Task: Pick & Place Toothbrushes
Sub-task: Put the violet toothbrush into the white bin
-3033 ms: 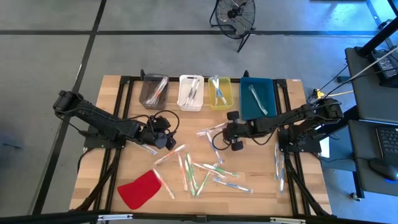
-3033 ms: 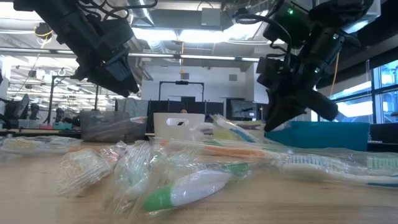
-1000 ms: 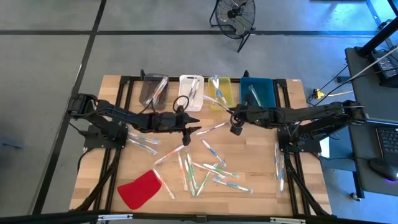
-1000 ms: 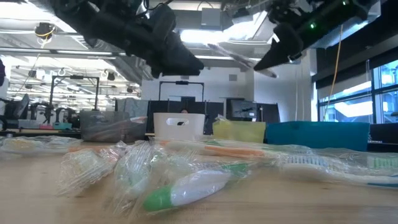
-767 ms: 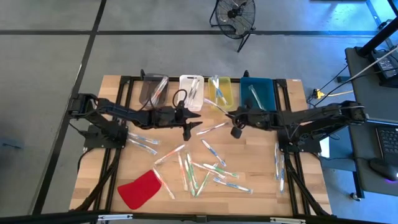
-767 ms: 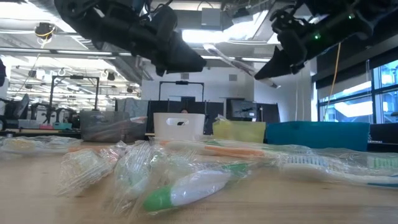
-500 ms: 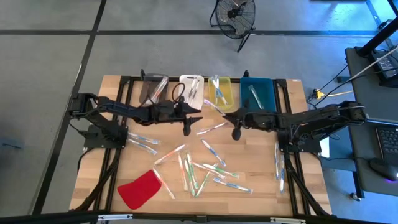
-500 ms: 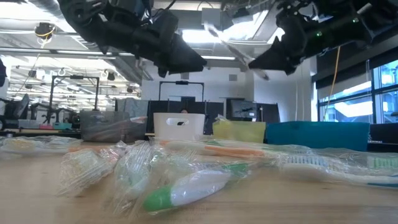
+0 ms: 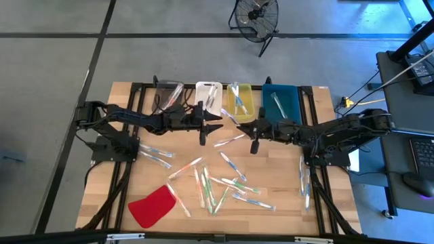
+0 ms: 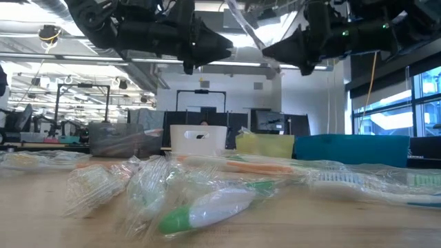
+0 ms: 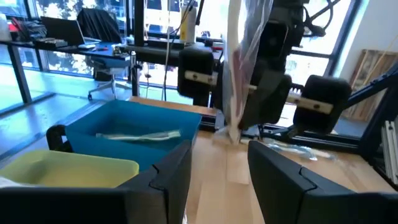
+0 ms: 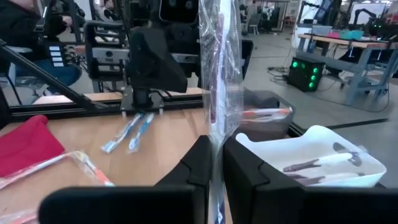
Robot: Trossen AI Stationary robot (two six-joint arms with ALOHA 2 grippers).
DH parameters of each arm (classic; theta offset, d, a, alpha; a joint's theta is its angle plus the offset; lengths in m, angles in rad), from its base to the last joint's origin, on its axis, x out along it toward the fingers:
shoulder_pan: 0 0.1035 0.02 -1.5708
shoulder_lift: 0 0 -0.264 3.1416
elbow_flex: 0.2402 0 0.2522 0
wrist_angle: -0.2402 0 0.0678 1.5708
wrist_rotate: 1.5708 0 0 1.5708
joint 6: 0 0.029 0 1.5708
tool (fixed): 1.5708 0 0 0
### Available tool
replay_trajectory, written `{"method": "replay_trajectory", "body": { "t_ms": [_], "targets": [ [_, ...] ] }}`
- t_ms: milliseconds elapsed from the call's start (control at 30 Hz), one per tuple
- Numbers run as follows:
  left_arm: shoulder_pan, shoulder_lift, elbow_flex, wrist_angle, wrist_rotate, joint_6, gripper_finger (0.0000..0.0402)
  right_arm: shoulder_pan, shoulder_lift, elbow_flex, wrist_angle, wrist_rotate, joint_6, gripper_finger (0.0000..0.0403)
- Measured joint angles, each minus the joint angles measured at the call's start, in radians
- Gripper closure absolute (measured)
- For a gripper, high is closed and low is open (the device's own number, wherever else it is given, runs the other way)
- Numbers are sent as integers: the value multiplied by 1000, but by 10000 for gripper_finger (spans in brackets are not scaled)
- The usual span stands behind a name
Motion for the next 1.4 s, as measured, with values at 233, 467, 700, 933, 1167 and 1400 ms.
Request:
{"method": "replay_trajectory", "body": {
  "t_ms": [233, 467, 700, 933, 1167, 1400],
  "targets": [
    [0, 0, 0, 0, 0, 0, 249, -1, 130, 0, 103, 0, 9, 371],
    [1, 0, 0, 17, 0, -24, 249, -2, 212, 0, 172, -1, 12, 372],
    [1, 0, 0, 70, 0, -49, 249, -2, 249, 0, 214, -26, 31, 374],
    [1, 0, 0, 77, 5, -34, 249, -2, 252, 0, 229, -26, 35, 367],
    [1, 0, 0, 127, 7, -14, 274, -2, 252, 0, 239, -26, 35, 376],
    [1, 0, 0, 127, 8, -12, 329, -2, 252, 0, 239, -26, 40, 368]
  ]
}}
